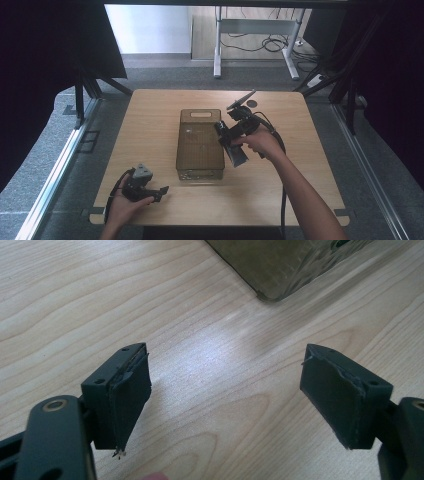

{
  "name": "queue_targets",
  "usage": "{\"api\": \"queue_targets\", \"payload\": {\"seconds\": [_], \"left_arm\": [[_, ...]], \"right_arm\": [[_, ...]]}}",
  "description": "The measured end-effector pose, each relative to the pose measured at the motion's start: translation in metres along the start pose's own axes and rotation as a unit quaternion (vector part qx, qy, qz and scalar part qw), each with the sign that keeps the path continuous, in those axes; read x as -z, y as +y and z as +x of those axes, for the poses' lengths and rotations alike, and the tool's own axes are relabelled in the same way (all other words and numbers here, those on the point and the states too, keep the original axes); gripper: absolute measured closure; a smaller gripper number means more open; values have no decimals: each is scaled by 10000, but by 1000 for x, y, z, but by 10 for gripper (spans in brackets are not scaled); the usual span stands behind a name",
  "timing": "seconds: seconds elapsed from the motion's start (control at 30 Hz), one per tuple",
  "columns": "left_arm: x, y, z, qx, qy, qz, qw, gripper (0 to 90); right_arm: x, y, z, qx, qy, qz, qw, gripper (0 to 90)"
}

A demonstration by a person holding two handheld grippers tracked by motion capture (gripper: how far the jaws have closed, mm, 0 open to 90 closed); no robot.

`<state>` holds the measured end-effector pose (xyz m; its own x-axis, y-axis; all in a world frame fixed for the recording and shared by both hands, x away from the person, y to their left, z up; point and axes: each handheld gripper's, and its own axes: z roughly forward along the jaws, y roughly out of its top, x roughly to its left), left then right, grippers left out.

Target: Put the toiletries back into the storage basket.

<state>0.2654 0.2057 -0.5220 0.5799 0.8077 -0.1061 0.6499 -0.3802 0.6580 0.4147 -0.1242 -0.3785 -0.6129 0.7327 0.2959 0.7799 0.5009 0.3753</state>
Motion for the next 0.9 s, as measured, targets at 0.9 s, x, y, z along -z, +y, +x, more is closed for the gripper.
{"api": "queue_targets", "payload": {"seconds": [0.9], "left_arm": [[0, 0, 1, -16, -5, 10, 10000, 207]], "right_arm": [[-47, 40, 9, -209, 139, 228, 9994, 462]]}}
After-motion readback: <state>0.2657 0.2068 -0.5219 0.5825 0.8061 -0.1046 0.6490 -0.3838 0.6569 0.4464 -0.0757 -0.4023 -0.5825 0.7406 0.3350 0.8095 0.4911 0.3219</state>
